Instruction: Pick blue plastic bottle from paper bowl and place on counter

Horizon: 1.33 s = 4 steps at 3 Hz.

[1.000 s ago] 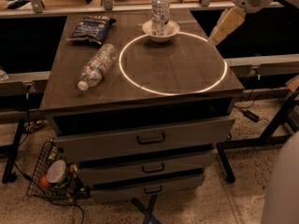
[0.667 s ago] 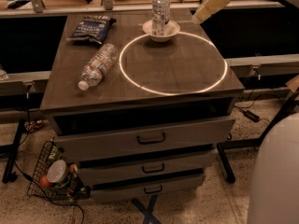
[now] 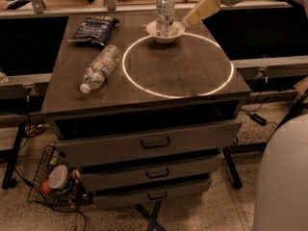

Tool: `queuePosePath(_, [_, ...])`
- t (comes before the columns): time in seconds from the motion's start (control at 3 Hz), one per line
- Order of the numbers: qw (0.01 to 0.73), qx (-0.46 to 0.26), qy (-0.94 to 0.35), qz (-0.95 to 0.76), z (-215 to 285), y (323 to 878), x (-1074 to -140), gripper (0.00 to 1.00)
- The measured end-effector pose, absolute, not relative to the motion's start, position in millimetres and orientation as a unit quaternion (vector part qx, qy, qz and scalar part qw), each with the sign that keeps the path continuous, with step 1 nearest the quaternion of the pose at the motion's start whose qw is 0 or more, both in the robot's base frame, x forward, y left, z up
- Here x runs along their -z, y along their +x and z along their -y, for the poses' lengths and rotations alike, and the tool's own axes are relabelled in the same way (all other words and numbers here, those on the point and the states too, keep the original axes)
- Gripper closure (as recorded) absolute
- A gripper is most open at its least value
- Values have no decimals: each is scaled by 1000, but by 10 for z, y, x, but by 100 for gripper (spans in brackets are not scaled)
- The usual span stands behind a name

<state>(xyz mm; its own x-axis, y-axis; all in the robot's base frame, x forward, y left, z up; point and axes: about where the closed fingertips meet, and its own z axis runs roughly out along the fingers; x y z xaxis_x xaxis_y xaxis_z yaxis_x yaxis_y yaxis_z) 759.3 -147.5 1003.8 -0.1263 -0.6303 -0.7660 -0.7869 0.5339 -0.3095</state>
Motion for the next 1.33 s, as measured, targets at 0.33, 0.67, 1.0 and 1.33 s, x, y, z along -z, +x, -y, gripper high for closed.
queuePosePath(0.33, [517, -142, -401, -743, 1194, 8075, -9899, 0])
queuePosePath(0.67, [544, -180, -366, -733, 987, 8367, -9837, 0])
queuePosePath(1.0, [561, -204, -357, -719, 739, 8620, -9737, 0])
queuePosePath(1.33, [578, -222, -329, -713, 659, 8927, -9570, 2])
